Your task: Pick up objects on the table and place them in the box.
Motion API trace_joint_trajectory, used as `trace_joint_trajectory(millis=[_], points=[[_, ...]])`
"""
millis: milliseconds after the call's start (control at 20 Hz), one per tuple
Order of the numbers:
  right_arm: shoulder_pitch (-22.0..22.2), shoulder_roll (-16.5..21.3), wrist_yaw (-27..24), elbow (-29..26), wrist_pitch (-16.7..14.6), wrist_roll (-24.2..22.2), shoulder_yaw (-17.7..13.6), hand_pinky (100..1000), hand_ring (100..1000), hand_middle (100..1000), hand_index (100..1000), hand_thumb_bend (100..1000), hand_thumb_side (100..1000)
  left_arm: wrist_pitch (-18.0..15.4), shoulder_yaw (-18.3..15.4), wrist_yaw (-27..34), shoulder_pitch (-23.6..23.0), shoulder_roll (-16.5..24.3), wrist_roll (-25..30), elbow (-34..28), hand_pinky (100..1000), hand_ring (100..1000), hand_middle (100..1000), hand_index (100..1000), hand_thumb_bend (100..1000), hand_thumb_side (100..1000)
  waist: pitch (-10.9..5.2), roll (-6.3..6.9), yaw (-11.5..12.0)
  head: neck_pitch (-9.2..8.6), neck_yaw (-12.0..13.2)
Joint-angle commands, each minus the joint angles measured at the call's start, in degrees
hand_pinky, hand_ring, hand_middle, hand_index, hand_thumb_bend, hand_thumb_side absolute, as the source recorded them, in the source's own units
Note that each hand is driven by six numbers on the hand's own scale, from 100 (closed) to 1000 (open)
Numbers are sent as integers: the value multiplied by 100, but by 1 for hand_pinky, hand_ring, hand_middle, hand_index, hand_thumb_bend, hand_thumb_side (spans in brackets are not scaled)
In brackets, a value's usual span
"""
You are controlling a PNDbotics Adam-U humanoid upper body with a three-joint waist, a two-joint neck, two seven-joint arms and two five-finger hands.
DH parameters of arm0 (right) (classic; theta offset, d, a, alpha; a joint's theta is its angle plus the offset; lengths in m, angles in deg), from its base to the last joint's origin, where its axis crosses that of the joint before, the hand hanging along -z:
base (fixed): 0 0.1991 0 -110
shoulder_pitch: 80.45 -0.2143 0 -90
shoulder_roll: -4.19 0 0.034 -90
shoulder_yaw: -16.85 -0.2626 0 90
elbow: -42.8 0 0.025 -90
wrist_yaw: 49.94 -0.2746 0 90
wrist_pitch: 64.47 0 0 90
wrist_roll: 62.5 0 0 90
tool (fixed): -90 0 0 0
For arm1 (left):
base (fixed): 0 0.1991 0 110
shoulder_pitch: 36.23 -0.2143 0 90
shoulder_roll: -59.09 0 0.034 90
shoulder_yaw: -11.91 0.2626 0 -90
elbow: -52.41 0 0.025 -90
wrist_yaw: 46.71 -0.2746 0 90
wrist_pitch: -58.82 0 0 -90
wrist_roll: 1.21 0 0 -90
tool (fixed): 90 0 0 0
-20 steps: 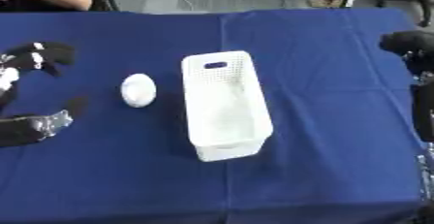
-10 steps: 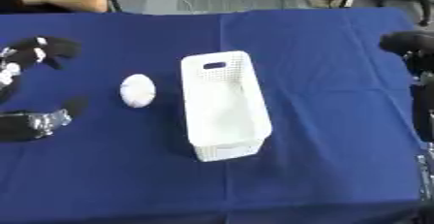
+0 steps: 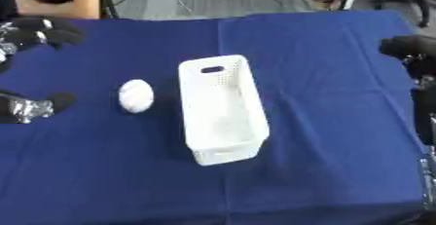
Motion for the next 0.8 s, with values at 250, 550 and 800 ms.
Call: trace_joint_trajectory(millis=[250,550,800], points=[[6,111,-26,-98,-5,-26,-8,832,817,775,861,100,704,-151,54,10,216,181,114,251,662,751,832,896,760,664,-76,-4,1,-39,61],[13,106,-27,-98,-1,-35,-3,832,817,775,861,100,704,-22,118,-18,460,-12,140,691,650,744,831,887,730,692,-87,-15,8,-20,76],[14,107,-32,-98,-1,-40,3,832,817,775,862,100,705,59,208,-104,662,-208,116,985,650,741,829,884,721,700,-93,-25,17,-8,94]])
